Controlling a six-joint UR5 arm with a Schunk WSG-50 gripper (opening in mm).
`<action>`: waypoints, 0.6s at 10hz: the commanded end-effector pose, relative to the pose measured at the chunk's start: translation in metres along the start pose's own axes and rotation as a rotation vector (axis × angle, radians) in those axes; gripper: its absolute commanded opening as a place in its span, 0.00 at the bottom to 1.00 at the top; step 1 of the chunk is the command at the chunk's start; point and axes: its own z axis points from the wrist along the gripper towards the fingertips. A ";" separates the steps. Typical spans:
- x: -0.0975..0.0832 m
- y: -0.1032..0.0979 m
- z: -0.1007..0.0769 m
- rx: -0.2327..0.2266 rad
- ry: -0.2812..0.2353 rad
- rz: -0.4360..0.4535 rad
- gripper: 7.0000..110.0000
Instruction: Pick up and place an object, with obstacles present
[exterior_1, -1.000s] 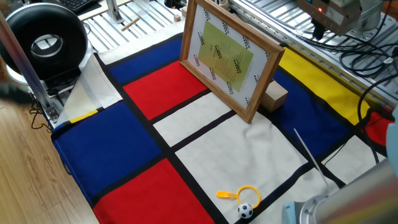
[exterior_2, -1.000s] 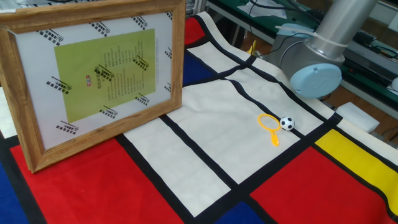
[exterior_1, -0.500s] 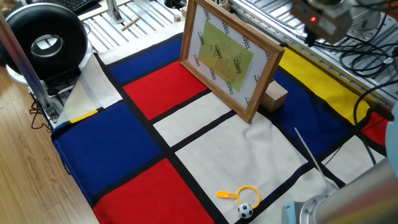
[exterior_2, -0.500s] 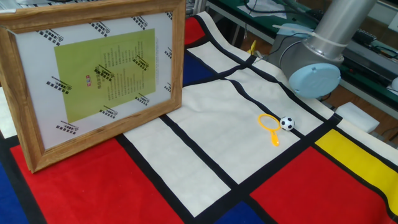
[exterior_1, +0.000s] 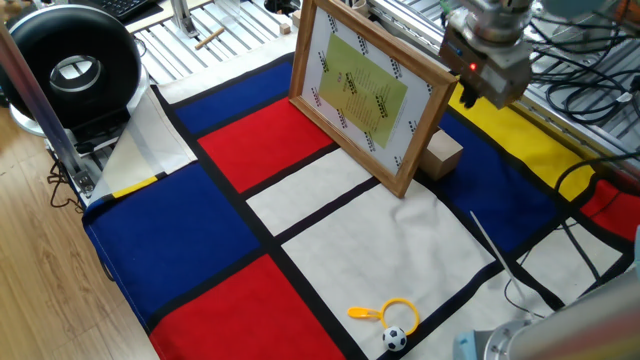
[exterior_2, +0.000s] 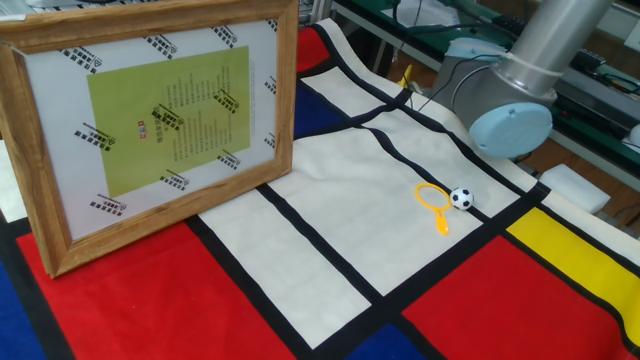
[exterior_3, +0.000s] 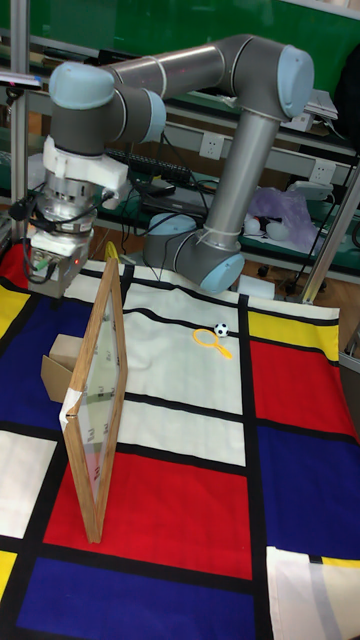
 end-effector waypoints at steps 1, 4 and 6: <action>-0.010 0.007 0.000 0.001 -0.033 0.034 0.00; 0.022 -0.002 -0.002 0.042 0.095 0.082 0.00; 0.039 0.000 -0.004 0.039 0.161 0.108 0.00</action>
